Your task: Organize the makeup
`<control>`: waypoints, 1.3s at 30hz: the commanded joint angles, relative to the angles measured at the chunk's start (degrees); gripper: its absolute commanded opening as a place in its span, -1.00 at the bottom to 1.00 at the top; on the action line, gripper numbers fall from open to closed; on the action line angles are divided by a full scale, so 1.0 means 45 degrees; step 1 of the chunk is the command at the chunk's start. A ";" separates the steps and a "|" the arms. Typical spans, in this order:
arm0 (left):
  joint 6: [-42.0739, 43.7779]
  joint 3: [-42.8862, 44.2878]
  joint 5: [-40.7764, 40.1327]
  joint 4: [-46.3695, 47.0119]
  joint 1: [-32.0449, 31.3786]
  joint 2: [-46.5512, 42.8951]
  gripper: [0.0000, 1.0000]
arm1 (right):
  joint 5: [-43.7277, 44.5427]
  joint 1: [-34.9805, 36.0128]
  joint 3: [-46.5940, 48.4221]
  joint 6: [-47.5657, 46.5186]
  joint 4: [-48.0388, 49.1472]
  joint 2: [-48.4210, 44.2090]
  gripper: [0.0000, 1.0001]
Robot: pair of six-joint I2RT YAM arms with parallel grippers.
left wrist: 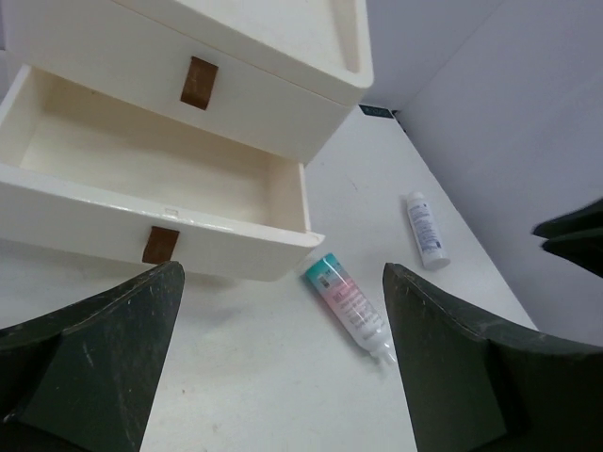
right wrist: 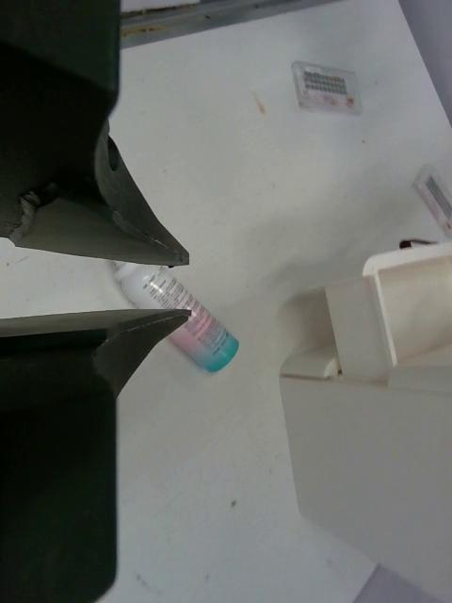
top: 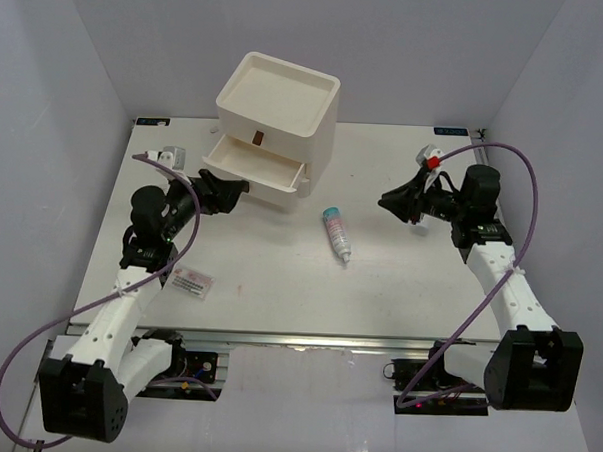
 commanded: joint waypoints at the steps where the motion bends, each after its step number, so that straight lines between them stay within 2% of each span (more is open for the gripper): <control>1: 0.0460 -0.0115 0.1014 -0.2542 0.0057 -0.1622 0.96 | 0.1917 0.2212 0.1001 -0.2000 -0.2682 0.0752 -0.31; 3: 0.0856 -0.0421 0.1407 -0.3351 0.0057 -0.2523 0.96 | 0.3481 0.3528 0.1321 -0.2726 -0.3362 0.1405 -0.16; 5: 0.1431 -0.0606 0.1416 -0.4048 0.0049 -0.3087 0.96 | 0.4462 0.4205 0.1554 -0.2913 -0.3715 0.1912 -0.06; 7: 0.1824 -0.0878 0.1123 -0.4696 0.0022 -0.3644 0.96 | 0.5901 0.4904 0.1856 -0.2854 -0.3982 0.2763 0.16; 11: 0.2021 -0.1243 0.0478 -0.4913 0.0018 -0.4560 0.96 | 0.8624 0.5801 0.2760 -0.0856 -0.3854 0.4087 0.42; 14: 0.1989 -0.1331 0.0349 -0.4771 0.0018 -0.4656 0.96 | 1.0901 0.6589 0.3008 0.0256 -0.3464 0.4939 0.50; 18: 0.2039 -0.1305 0.0123 -0.4788 0.0018 -0.4746 0.96 | 1.1143 0.6987 0.3310 0.1435 -0.3184 0.5892 0.58; 21: 0.2053 -0.1254 -0.0038 -0.4873 0.0031 -0.4881 0.96 | 1.2795 0.7224 0.3841 0.1687 -0.3164 0.6896 0.60; 24: 0.2060 -0.1256 -0.0126 -0.4917 0.0018 -0.4989 0.96 | 1.3774 0.7259 0.4017 0.1680 -0.3164 0.7420 0.58; 28: 0.2060 -0.1229 -0.0163 -0.4891 0.0018 -0.5045 0.96 | 1.4114 0.7277 0.3959 0.1643 -0.3164 0.7872 0.51; 33: 0.2071 -0.1227 -0.0213 -0.4936 0.0018 -0.5066 0.96 | 1.4007 0.7279 0.4047 0.1516 -0.3164 0.8305 0.30; 39: 0.2080 -0.1208 -0.0300 -0.4946 0.0018 -0.5124 0.96 | 1.3022 0.7241 0.3828 0.1140 -0.3296 0.8181 -0.32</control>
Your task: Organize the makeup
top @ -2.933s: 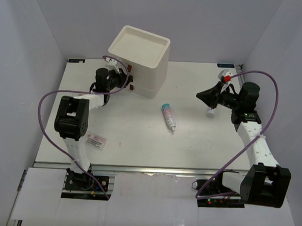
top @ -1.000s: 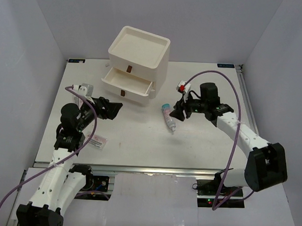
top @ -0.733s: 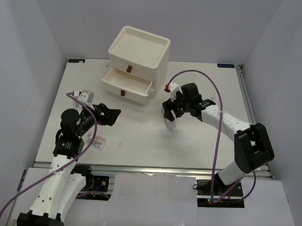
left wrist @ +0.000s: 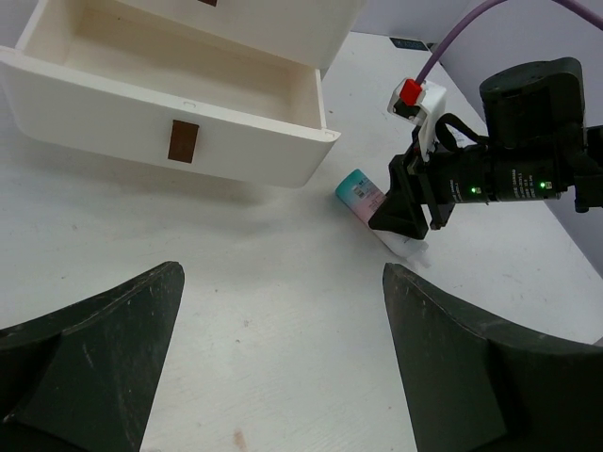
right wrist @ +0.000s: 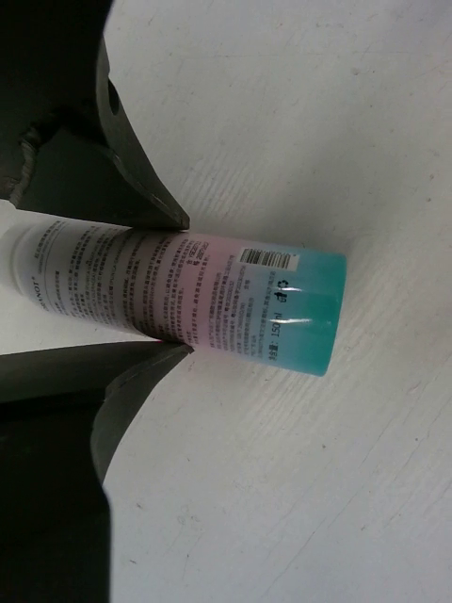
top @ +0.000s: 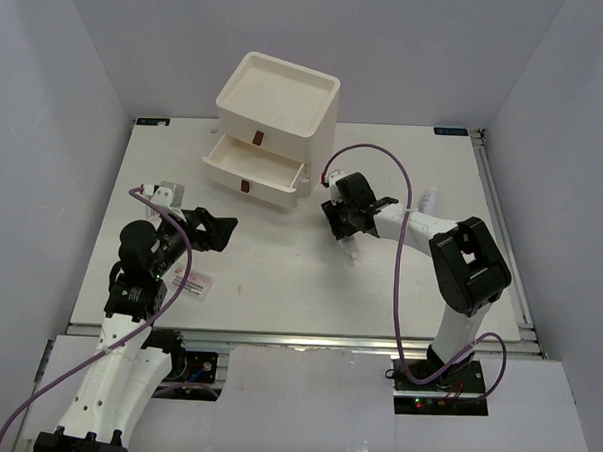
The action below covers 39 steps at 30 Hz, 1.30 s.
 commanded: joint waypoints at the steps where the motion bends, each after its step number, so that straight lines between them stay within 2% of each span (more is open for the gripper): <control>1: 0.0109 0.0066 -0.0171 -0.0092 0.0026 -0.0198 0.96 | -0.0740 0.0009 0.0205 -0.0384 0.0081 -0.0074 -0.40; 5: 0.0118 0.0093 -0.0189 -0.0142 0.0037 -0.0251 0.96 | -0.1211 0.0028 0.0083 -0.1354 -0.0154 -0.0496 -0.70; 8: 0.0118 0.0094 -0.0229 -0.0162 0.0038 -0.0330 0.96 | -0.1978 0.0009 -0.0095 -0.2489 -0.0394 -0.1308 -0.83; 16: 0.0118 0.0094 -0.0210 -0.0123 0.0018 -0.0466 0.96 | -0.4920 0.0009 -0.0116 -0.5201 -0.1699 -0.3689 -0.85; 21: 0.0118 0.0094 -0.0210 -0.0103 0.0022 -0.0490 0.96 | -0.9220 0.0060 0.0374 -0.7413 -0.2833 -0.4906 -0.85; 24: 0.0118 0.0094 -0.0210 -0.0103 0.0018 -0.0505 0.96 | -0.9244 0.0382 0.1682 -0.7667 -0.2748 -0.4880 -0.85; 29: 0.0137 0.0098 -0.0251 -0.0130 0.0018 -0.0490 0.96 | -0.9184 0.0780 0.5862 -0.7499 -0.3296 -0.2533 -0.85; 36: 0.0196 0.0153 -0.0708 -0.0319 0.0038 -0.0652 0.96 | -0.7455 0.1460 1.3414 -0.6313 -0.4201 0.3085 -0.82; 39: 0.0207 0.0164 -0.0896 -0.0396 0.0030 -0.0673 0.96 | -0.6370 0.1722 1.4680 -0.6146 -0.3614 0.4200 -0.69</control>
